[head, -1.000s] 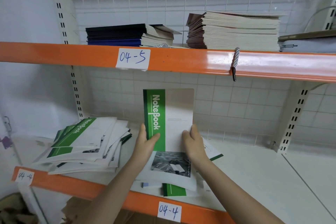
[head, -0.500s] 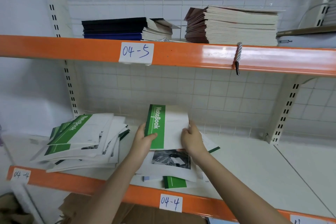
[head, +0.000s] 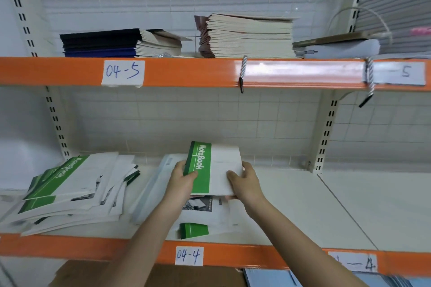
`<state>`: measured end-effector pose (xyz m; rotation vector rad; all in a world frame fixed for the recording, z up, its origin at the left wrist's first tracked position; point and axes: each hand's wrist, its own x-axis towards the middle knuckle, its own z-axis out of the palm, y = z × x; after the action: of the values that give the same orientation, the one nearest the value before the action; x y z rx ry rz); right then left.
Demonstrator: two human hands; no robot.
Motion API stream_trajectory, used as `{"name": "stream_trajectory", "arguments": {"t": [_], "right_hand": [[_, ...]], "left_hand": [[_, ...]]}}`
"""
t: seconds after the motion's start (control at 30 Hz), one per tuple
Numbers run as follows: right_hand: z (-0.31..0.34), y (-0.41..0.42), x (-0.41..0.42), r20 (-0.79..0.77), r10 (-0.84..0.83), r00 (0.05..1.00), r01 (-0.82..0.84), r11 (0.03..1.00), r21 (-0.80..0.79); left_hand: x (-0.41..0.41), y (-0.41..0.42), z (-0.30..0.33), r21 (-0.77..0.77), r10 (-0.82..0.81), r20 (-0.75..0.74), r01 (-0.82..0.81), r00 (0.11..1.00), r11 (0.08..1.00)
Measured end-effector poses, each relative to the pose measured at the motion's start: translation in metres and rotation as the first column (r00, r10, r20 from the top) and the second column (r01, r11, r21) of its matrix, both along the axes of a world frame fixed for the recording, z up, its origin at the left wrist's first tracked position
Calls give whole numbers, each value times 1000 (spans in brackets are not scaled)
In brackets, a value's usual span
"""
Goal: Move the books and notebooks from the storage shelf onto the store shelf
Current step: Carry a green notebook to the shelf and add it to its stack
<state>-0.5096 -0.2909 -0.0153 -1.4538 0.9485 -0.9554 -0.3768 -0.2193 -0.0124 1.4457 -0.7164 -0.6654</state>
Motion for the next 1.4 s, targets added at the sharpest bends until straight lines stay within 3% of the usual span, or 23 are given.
{"name": "stream_trajectory", "arguments": {"t": [0.37, 0.7, 1.03, 1.4], "right_hand": [[1, -41, -178, -30, -210, 977, 208, 977, -47], [-17, -59, -352, -121, -421, 899, 407, 904, -127], [-32, -86, -445, -104, -523, 846, 512, 851, -113], [-31, -172, -492, -84, -551, 830, 548, 834, -60]], "left_hand": [[-169, -68, -8, -9, -179, -72, 179, 981, 984], [-337, -118, -27, -5, -387, -85, 388, 918, 922], [-426, -151, -31, 9, -510, -71, 511, 858, 859], [-477, -244, -28, -8, -513, -77, 514, 855, 858]]}}
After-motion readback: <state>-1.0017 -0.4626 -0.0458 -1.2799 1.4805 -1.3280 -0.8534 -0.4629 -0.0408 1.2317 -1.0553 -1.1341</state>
